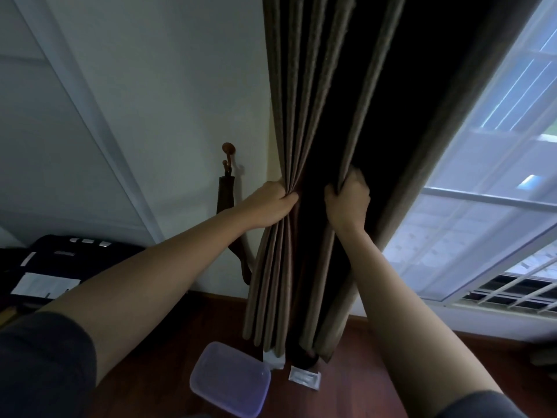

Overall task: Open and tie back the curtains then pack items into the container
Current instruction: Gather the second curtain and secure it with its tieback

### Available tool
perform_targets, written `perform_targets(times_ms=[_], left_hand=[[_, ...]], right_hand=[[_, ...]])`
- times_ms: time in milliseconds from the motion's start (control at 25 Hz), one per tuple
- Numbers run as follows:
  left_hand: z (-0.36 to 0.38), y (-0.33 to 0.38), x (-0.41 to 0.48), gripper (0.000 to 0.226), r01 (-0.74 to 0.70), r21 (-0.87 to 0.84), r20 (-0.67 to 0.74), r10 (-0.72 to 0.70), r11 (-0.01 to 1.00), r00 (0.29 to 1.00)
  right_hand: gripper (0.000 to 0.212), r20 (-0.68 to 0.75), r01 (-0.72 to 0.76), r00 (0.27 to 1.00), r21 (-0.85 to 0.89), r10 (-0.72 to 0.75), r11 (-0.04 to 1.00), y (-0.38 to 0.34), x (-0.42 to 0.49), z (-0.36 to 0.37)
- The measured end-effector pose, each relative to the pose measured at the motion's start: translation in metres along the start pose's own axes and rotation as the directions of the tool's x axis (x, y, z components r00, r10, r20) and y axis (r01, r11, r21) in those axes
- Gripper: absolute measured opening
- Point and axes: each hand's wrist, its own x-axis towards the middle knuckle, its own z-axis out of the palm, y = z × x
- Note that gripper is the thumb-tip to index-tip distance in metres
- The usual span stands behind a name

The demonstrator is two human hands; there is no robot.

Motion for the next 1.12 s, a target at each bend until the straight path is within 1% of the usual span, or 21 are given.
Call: perform_targets(times_ms=[40, 120, 240, 360, 440, 560, 680, 760, 840, 920, 1040, 1120], left_hand=[[0.001, 0.0, 0.001, 0.036, 0.009, 0.0, 0.002, -0.009, 1.0, 1.0], [0.003, 0.001, 0.003, 0.034, 0.028, -0.022, -0.02, -0.028, 0.999, 0.999], [0.006, 0.007, 0.008, 0.02, 0.051, -0.053, -0.014, -0.052, 0.997, 0.999], [0.009, 0.012, 0.016, 0.029, 0.066, -0.043, 0.018, -0.065, 0.997, 0.998], [0.008, 0.015, 0.02, 0.033, 0.063, -0.023, 0.057, -0.062, 0.998, 0.996], [0.004, 0.023, 0.021, 0.039, 0.062, 0.014, 0.118, -0.063, 0.998, 0.991], [0.003, 0.029, 0.02, 0.041, 0.063, 0.014, 0.146, -0.065, 0.998, 0.987], [0.006, 0.029, 0.02, 0.043, 0.064, 0.002, 0.131, -0.064, 0.998, 0.989], [0.012, 0.027, 0.022, 0.043, 0.083, -0.019, 0.081, -0.081, 0.996, 0.993], [0.018, 0.028, 0.024, 0.042, 0.1, -0.045, 0.057, -0.097, 0.994, 0.994], [0.023, 0.035, 0.024, 0.032, 0.105, -0.046, 0.105, -0.1, 0.993, 0.989], [0.028, 0.036, 0.023, 0.027, 0.077, -0.027, 0.124, -0.073, 0.997, 0.99]], right_hand=[[0.047, 0.057, 0.006, 0.998, -0.024, -0.005, 1.0, 0.005, -0.002, 0.004], [0.053, 0.167, 0.001, 0.986, 0.016, -0.003, 1.0, 0.017, -0.013, 0.014], [0.061, 0.297, 0.004, 0.955, 0.062, -0.023, 0.998, 0.032, -0.032, 0.022], [0.063, 0.434, 0.004, 0.901, 0.005, -0.006, 1.0, 0.045, -0.047, 0.025], [0.058, 0.495, 0.022, 0.869, -0.076, 0.019, 0.997, 0.054, -0.053, 0.028], [0.048, 0.543, 0.046, 0.838, -0.186, 0.063, 0.982, 0.06, -0.057, 0.032], [0.046, 0.574, 0.081, 0.816, -0.231, 0.068, 0.97, 0.062, -0.056, 0.033], [0.042, 0.608, 0.1, 0.788, -0.278, 0.094, 0.955, 0.061, -0.058, 0.035], [0.04, 0.625, 0.101, 0.769, -0.322, 0.131, 0.941, 0.06, -0.064, 0.04], [0.039, 0.628, 0.103, 0.767, -0.325, 0.133, 0.94, 0.06, -0.068, 0.045], [0.038, 0.624, 0.088, 0.769, -0.32, 0.14, 0.943, 0.061, -0.065, 0.049], [0.037, 0.615, 0.133, 0.776, -0.377, 0.14, 0.917, 0.063, -0.066, 0.053]])
